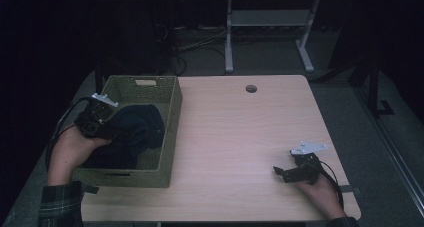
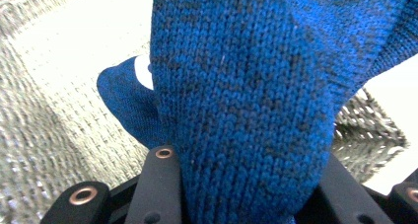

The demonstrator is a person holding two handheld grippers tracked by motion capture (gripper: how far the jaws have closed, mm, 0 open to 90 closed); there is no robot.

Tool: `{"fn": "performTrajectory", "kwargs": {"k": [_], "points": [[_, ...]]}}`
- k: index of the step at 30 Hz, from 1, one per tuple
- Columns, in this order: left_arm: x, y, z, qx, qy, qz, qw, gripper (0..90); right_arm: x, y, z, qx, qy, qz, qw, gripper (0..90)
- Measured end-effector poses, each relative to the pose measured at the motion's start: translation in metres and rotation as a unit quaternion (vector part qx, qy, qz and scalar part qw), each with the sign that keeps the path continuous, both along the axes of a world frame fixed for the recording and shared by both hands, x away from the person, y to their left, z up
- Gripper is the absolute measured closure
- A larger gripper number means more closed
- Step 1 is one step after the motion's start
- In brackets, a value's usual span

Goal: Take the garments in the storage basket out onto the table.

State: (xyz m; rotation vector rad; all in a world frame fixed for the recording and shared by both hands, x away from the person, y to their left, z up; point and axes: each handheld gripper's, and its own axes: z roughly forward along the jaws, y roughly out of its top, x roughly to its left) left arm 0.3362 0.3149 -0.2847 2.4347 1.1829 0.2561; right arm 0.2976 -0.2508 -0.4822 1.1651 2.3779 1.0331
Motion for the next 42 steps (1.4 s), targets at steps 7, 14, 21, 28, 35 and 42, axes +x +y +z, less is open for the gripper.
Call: {"fn": "performTrajectory", "kwargs": {"k": [7,14,21,28,35,42], "points": [[-0.003,-0.004,0.023,-0.004,-0.016,-0.007,0.9998,67.1,0.000,0.000,0.000,0.000,0.000,-0.001,1.0000,8.4],[-0.004,-0.015,0.045,-0.011,-0.030,-0.018,0.9993,67.3,0.000,0.000,0.000,0.000,0.000,-0.001,1.0000,8.4],[-0.002,-0.027,0.062,-0.024,-0.042,-0.035,0.9982,67.6,0.000,0.000,0.000,0.000,0.000,-0.001,1.0000,8.4],[0.002,-0.049,0.076,-0.022,-0.050,-0.053,0.9971,67.7,0.000,0.000,0.000,0.000,0.000,-0.001,1.0000,8.4],[0.007,-0.073,0.085,-0.023,-0.054,-0.078,0.9952,67.7,0.000,0.000,0.000,0.000,0.000,-0.001,1.0000,8.4],[0.012,-0.095,0.091,-0.022,-0.056,-0.101,0.9931,67.7,0.000,0.000,0.000,0.000,0.000,-0.001,1.0000,8.4]]}}
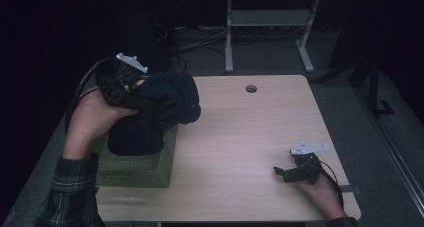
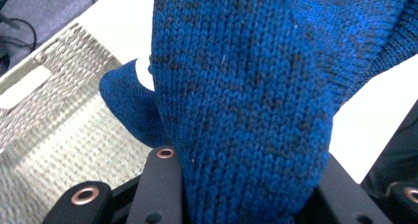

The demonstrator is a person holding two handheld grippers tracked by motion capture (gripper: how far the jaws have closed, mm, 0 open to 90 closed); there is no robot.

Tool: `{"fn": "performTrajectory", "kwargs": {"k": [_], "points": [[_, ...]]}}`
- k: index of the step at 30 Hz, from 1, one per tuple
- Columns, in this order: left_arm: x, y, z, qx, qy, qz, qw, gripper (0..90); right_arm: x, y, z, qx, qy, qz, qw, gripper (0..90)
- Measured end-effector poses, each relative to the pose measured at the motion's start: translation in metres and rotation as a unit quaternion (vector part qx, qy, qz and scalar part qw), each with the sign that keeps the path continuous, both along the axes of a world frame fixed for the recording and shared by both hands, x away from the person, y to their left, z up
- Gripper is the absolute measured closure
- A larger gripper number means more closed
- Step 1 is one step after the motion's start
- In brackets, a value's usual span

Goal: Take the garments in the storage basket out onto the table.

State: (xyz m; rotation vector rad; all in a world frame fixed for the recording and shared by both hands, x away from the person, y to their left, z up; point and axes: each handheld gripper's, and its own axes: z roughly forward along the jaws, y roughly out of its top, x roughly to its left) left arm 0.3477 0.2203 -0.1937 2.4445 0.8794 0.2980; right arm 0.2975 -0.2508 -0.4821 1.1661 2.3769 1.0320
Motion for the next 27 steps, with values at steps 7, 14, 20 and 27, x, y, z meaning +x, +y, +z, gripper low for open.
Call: {"fn": "performTrajectory", "kwargs": {"k": [7,14,20,27], "points": [[0.003,-0.029,0.004,0.004,-0.006,-0.026,0.9996,67.8,0.000,0.000,0.000,0.000,0.000,0.000,1.0000,8.5],[0.006,-0.052,0.004,0.007,-0.005,-0.046,0.9989,67.9,0.000,0.000,0.000,-0.002,0.001,0.000,1.0000,8.5],[0.009,-0.078,0.002,0.009,-0.003,-0.071,0.9974,68.0,0.000,0.000,0.000,-0.002,0.000,0.000,1.0000,8.4],[0.012,-0.105,-0.007,0.005,0.003,-0.093,0.9956,68.1,0.000,0.000,0.000,0.000,0.000,0.000,1.0000,8.4]]}}
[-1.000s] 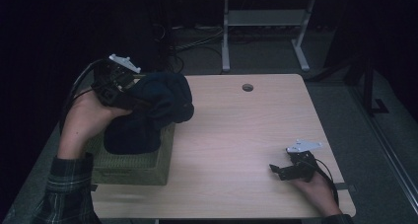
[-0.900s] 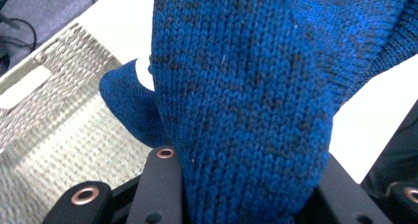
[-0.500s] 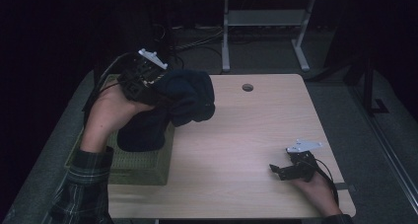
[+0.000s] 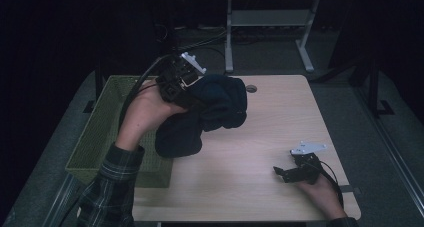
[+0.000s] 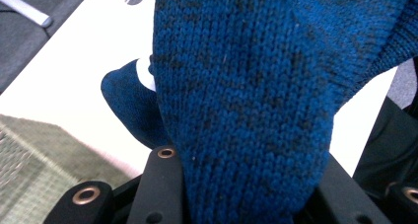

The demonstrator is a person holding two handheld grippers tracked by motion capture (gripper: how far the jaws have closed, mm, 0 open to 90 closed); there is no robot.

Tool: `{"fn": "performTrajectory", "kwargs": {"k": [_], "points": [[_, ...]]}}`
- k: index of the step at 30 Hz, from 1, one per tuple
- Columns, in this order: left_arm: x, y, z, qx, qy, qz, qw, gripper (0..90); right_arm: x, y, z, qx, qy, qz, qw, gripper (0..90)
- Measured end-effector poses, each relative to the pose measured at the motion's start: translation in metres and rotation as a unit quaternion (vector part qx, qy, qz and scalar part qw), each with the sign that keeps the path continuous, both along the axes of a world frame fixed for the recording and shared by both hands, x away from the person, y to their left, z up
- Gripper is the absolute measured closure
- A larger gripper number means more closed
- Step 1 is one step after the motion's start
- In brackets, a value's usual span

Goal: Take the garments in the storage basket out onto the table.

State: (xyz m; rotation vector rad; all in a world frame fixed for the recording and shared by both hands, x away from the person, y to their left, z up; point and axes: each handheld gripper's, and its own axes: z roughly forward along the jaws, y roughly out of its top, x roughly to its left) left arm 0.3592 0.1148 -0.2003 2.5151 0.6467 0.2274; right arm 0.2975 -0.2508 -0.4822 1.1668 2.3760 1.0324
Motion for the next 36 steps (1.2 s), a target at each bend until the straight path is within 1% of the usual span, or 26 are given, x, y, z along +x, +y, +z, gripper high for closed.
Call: {"fn": "performTrajectory", "kwargs": {"k": [3,7,11,12,13,14,15,16,18,19,20,21,22,23,25,26,27,28,32,36], "points": [[0.001,-0.011,-0.006,-0.007,0.005,-0.008,0.9999,68.1,0.000,0.000,0.000,0.001,0.000,0.000,1.0000,8.5],[0.002,-0.025,-0.015,-0.008,0.012,-0.020,0.9997,68.1,0.000,0.000,0.000,0.001,0.000,0.000,1.0000,8.5],[0.003,-0.037,-0.026,-0.013,0.020,-0.026,0.9994,68.1,0.000,0.000,0.000,0.001,0.000,0.000,1.0000,8.5],[0.003,-0.043,-0.033,-0.017,0.025,-0.029,0.9991,68.1,0.000,0.000,0.000,0.001,0.000,0.000,1.0000,8.4],[0.003,-0.043,-0.033,-0.017,0.025,-0.029,0.9991,68.1,0.000,0.000,0.000,0.000,0.000,0.000,1.0000,8.4],[0.003,-0.050,-0.041,-0.020,0.031,-0.031,0.9989,68.1,0.000,0.000,0.000,-0.001,0.000,0.002,1.0000,8.4],[0.004,-0.053,-0.044,-0.017,0.032,-0.033,0.9988,68.1,0.000,0.000,0.000,0.001,0.000,0.000,1.0000,8.5],[0.004,-0.053,-0.044,-0.017,0.032,-0.033,0.9988,68.1,0.000,0.000,0.000,0.001,0.000,0.000,1.0000,8.5],[0.004,-0.059,-0.052,-0.017,0.035,-0.031,0.9988,68.1,0.000,0.000,0.000,0.001,0.000,0.000,1.0000,8.5],[0.005,-0.062,-0.056,-0.013,0.039,-0.033,0.9986,68.1,0.000,0.000,0.000,0.001,0.000,0.000,1.0000,8.5],[0.005,-0.069,-0.064,-0.012,0.041,-0.034,0.9985,68.1,0.000,0.000,0.000,-0.001,0.000,0.001,1.0000,8.5],[0.005,-0.069,-0.064,-0.012,0.041,-0.034,0.9985,68.1,0.000,0.000,0.000,-0.001,0.000,0.001,1.0000,8.5],[0.005,-0.072,-0.067,-0.010,0.044,-0.033,0.9984,68.1,0.000,0.000,0.000,-0.001,0.000,0.001,1.0000,8.4],[0.005,-0.075,-0.071,-0.013,0.046,-0.030,0.9984,68.1,0.000,0.000,0.000,-0.001,0.000,0.001,1.0000,8.5],[0.006,-0.081,-0.079,-0.007,0.047,-0.028,0.9985,68.1,0.000,0.000,0.000,-0.003,-0.001,0.001,1.0000,8.5],[0.007,-0.085,-0.087,-0.007,0.050,-0.023,0.9985,68.1,0.000,0.000,0.000,-0.001,0.000,0.000,1.0000,8.5],[0.007,-0.085,-0.087,-0.007,0.050,-0.023,0.9985,68.1,0.000,0.000,0.000,-0.001,0.000,0.001,1.0000,8.5],[0.008,-0.087,-0.091,-0.006,0.052,-0.022,0.9984,68.1,0.000,0.000,0.000,-0.001,0.000,0.001,1.0000,8.5],[0.012,-0.094,-0.114,-0.007,0.069,-0.014,0.9975,68.0,0.000,0.000,0.000,-0.001,0.000,0.001,1.0000,8.5],[0.019,-0.100,-0.137,0.001,0.089,-0.011,0.9960,68.0,0.000,0.000,0.000,-0.002,0.000,0.002,1.0000,8.5]]}}
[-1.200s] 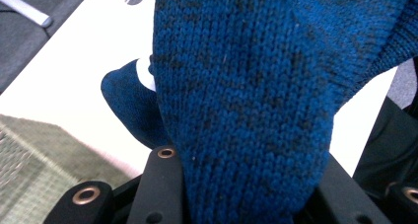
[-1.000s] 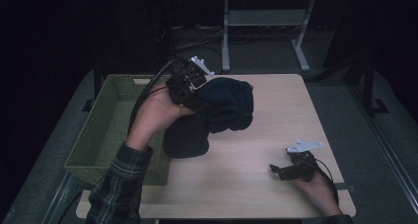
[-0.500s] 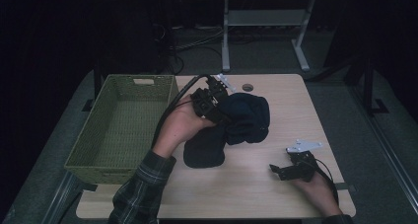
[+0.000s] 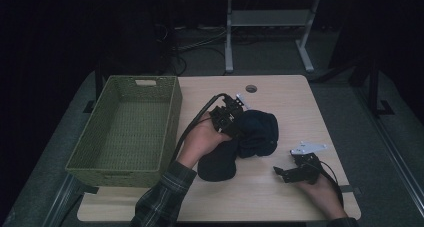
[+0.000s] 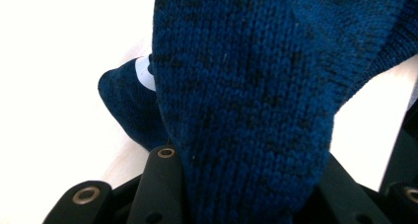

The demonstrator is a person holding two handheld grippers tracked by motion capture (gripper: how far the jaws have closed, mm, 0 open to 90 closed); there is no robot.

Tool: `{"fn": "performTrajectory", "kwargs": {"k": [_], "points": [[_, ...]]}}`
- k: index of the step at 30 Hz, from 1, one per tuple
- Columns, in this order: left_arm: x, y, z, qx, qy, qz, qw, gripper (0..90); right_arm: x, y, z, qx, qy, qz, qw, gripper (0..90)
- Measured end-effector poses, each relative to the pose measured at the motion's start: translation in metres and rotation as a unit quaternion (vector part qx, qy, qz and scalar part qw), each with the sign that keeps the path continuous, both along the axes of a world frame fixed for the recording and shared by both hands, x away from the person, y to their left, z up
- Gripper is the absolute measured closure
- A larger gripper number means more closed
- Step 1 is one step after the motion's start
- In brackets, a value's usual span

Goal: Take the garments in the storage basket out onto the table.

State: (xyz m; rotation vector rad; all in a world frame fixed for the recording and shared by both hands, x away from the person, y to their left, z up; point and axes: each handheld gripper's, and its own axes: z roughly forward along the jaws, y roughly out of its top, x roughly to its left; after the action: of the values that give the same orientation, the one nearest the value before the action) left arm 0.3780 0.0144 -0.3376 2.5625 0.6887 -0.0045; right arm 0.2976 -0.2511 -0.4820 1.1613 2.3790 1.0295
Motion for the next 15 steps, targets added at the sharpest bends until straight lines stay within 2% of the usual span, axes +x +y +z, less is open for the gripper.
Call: {"fn": "performTrajectory", "kwargs": {"k": [5,7,15], "points": [[0.005,-0.007,-0.025,0.006,0.023,0.001,0.9997,68.0,0.000,0.000,0.000,0.000,0.000,-0.001,1.0000,8.4],[0.007,-0.008,-0.032,-0.002,0.032,0.003,0.9995,68.0,0.000,0.000,0.000,-0.001,0.000,0.000,1.0000,8.5],[0.014,-0.012,-0.058,0.001,0.049,0.016,0.9987,68.0,0.000,0.000,0.000,-0.001,-0.001,0.000,1.0000,8.5]]}}
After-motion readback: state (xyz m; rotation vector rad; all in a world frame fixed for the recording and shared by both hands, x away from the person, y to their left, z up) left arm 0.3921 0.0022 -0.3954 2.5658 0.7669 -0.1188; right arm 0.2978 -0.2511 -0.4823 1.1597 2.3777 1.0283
